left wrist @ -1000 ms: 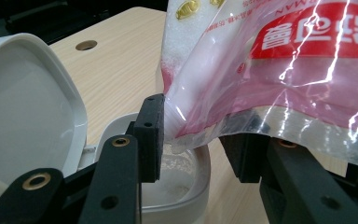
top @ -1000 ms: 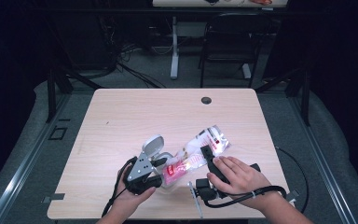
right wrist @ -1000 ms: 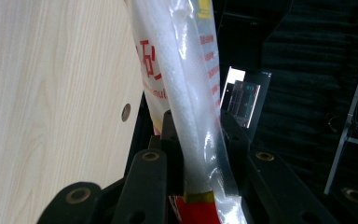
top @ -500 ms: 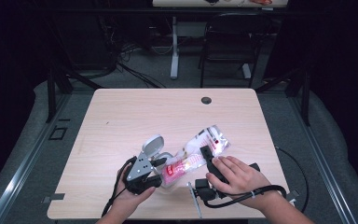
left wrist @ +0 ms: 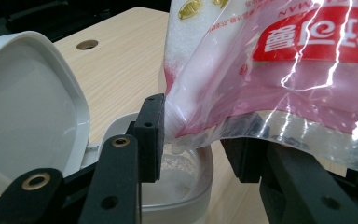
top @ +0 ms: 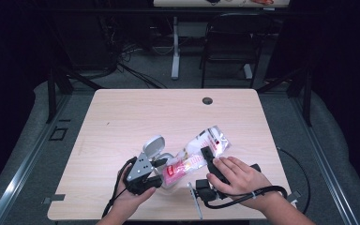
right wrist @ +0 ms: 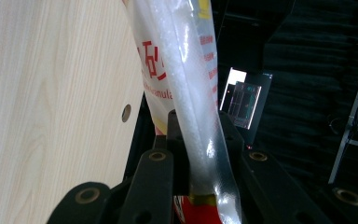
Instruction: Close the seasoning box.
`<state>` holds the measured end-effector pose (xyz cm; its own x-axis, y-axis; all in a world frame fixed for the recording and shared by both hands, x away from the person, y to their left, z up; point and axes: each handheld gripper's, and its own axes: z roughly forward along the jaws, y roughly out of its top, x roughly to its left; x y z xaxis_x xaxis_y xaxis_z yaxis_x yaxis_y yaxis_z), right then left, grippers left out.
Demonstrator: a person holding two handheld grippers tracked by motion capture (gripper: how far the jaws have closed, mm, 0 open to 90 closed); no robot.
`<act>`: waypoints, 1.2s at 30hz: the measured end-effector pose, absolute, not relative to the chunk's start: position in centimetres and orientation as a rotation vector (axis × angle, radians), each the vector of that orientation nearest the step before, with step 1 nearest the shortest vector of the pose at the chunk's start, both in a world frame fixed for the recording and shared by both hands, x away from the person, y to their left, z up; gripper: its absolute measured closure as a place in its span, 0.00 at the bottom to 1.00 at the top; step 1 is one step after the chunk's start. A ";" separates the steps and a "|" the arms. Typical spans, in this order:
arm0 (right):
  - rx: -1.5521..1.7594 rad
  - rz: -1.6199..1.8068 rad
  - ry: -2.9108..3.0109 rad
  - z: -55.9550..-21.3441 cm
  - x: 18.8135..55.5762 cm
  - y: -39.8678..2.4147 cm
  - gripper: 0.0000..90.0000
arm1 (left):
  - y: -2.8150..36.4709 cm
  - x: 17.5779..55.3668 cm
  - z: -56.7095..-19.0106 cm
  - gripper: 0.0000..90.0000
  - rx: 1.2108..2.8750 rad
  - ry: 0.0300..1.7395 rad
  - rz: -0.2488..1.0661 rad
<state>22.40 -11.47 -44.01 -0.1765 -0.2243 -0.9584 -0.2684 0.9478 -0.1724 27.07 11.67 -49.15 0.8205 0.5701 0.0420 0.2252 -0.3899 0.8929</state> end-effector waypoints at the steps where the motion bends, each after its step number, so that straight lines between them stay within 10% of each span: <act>1: -0.371 0.028 1.763 -43.9 22.4 -11.4 0.89 | 11.7 27.1 -49.2 0.68 1.973 0.590 0.421; 36: -0.389 0.006 1.774 -43.1 22.4 -11.1 0.91 | 11.8 27.2 -48.9 0.70 1.960 0.593 0.400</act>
